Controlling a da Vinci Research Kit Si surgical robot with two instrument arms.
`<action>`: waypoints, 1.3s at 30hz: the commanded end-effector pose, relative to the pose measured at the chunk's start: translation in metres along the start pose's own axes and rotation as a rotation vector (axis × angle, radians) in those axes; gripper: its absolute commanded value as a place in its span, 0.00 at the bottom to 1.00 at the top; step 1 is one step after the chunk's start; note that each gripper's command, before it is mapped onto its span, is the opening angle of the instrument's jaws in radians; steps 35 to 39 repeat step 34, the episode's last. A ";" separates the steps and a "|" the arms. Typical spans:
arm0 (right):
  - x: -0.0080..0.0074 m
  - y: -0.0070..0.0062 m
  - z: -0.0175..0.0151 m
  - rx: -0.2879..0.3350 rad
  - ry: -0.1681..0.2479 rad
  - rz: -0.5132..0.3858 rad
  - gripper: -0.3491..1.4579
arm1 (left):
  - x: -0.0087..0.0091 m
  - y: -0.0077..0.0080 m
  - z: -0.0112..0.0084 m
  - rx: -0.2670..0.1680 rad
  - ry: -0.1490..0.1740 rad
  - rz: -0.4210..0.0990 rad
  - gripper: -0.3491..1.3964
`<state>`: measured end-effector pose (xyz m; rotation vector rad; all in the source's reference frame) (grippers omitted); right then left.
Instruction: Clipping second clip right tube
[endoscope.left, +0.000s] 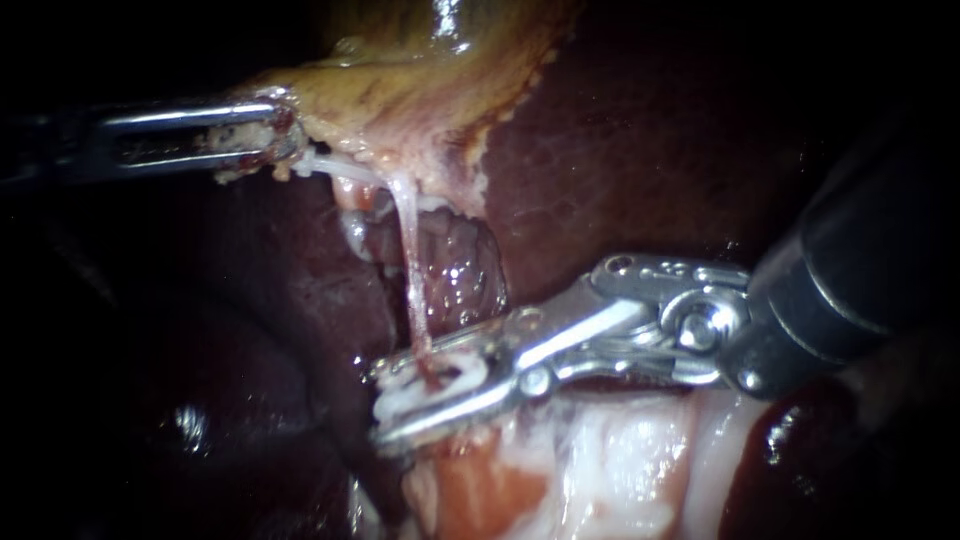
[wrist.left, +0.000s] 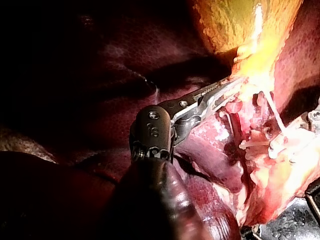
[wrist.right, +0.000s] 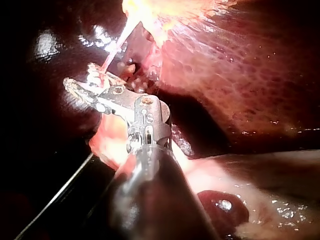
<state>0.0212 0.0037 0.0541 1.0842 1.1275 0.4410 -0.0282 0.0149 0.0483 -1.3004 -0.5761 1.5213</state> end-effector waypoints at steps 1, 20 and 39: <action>0.0000 0.0000 0.0000 0.005 -0.004 -0.001 0.23 | 0.0000 0.0000 0.0000 -0.001 0.000 -0.001 0.00; -0.0008 0.0008 -0.0001 0.099 0.029 -0.011 0.00 | 0.0000 0.0000 0.0000 -0.001 0.000 -0.007 0.00; -0.0013 0.0011 0.0001 0.103 0.031 0.008 0.00 | 0.0000 0.0000 0.0000 -0.001 0.000 -0.007 0.00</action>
